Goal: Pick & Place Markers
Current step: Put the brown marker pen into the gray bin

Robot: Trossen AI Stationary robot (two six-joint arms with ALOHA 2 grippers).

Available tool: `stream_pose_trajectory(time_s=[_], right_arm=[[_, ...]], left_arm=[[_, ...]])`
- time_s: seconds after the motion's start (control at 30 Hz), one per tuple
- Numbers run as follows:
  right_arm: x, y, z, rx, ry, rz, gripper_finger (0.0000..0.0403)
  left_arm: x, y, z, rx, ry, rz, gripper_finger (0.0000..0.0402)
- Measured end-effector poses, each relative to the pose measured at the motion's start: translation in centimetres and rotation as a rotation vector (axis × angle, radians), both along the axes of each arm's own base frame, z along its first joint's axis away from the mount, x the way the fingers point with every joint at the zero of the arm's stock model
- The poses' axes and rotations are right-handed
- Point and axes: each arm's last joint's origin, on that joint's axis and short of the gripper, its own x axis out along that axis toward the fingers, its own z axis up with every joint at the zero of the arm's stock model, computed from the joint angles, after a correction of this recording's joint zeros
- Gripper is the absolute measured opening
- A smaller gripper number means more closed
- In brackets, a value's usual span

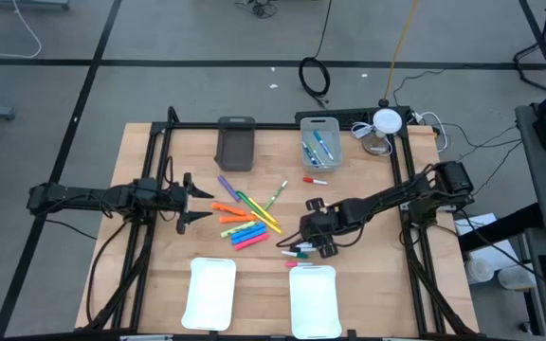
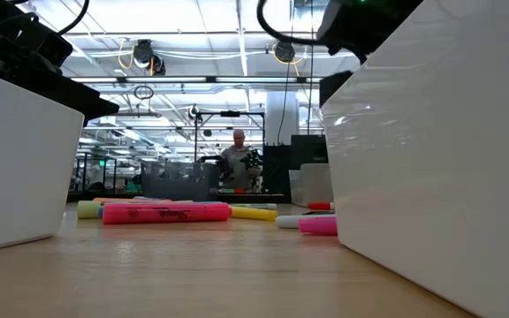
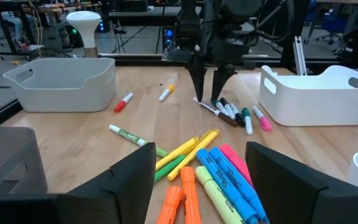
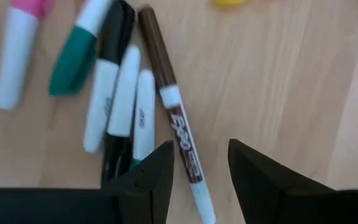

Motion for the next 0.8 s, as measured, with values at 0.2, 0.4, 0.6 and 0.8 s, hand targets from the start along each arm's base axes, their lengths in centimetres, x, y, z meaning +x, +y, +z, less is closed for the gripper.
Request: stream_pose_trajectory(time_s=[0.2, 0.4, 0.6, 0.8], right_arm=[[-1.0, -0.4, -1.9, 0.005, -0.032, -0.004, 0.0139], [-1.4, -0.9, -2.6, 0.012, -0.048, -0.018, 0.0139], [-1.4, -0.9, -2.7, 0.015, -0.052, -0.019, 0.0135], [-1.4, -0.9, -2.8, 0.048, -0.046, -0.007, 0.0096]], left_arm=[[0.0, 0.0, 0.0, 0.0, 0.0, 0.0, 0.0251], [0.0, 0.0, 0.0, 0.0, 0.0, 0.0, 0.0251], [0.0, 0.0, 0.0, 0.0, 0.0, 0.0, 0.0251], [0.0, 0.0, 0.0, 0.0, 0.0, 0.001, 0.0251]])
